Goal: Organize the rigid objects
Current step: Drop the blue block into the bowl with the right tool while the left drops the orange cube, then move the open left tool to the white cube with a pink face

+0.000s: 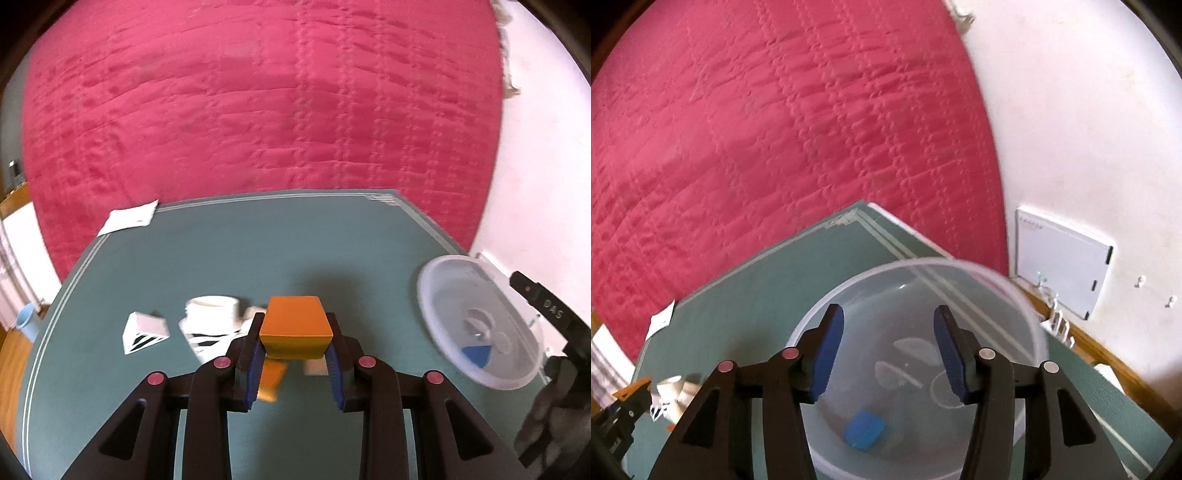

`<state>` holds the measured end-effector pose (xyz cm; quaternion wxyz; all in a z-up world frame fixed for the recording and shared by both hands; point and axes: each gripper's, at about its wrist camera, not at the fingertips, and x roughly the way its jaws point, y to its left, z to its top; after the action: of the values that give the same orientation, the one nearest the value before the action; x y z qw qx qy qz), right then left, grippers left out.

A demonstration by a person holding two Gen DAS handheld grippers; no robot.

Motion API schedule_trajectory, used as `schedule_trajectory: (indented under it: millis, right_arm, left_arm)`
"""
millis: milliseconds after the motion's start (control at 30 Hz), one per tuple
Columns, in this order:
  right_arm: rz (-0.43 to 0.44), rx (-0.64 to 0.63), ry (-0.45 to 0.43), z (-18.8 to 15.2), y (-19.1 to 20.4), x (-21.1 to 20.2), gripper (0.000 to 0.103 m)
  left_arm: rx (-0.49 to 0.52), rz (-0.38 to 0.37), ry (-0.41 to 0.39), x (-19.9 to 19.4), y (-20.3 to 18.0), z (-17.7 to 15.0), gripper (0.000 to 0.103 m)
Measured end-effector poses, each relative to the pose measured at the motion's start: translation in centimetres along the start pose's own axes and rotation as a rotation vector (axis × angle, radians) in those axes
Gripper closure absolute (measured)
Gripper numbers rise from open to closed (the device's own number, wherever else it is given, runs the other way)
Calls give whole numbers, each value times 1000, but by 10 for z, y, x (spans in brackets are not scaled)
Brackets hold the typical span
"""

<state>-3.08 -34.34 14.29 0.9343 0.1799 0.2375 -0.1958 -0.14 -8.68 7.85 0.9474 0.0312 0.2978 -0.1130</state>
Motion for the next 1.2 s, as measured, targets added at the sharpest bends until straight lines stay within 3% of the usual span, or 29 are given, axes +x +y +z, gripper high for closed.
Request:
schedule_trajectory:
  millis: [200,333,533,767,800,833,900,1067,1200]
  right_arm:
    - [-32,61,-76,7,-11,-11,46]
    - [-26,88,-134,10,-20,-17,34]
    - [10,19,-251,9,-12,-34,19]
    - [-51,57,-321,10,-19,-49,18]
    - [-65,70,-323,11,-21,-50,18]
    - [-71,76,-324,12,-22,-50,18]
    - [-73,87,-322,13,-24,-50,18]
    - [-67,82,-315,13,-23,-49,18]
    - [-63,85,-315,12,-23,-49,18]
  left_arm:
    - [64,-103,10,12,-39,8,72]
    - [100,-178,30,22,-62,11,72]
    - [134,-253,75,38,-91,16,72]
    - [178,-309,103,54,-114,10,70]
    - [180,-312,112,57,-116,10,62]
    - [179,-312,119,59,-116,9,41]
    - [163,-307,120,60,-114,8,20]
    - [146,-279,99,56,-106,10,16]
    - [139,-207,68,52,-95,11,10]
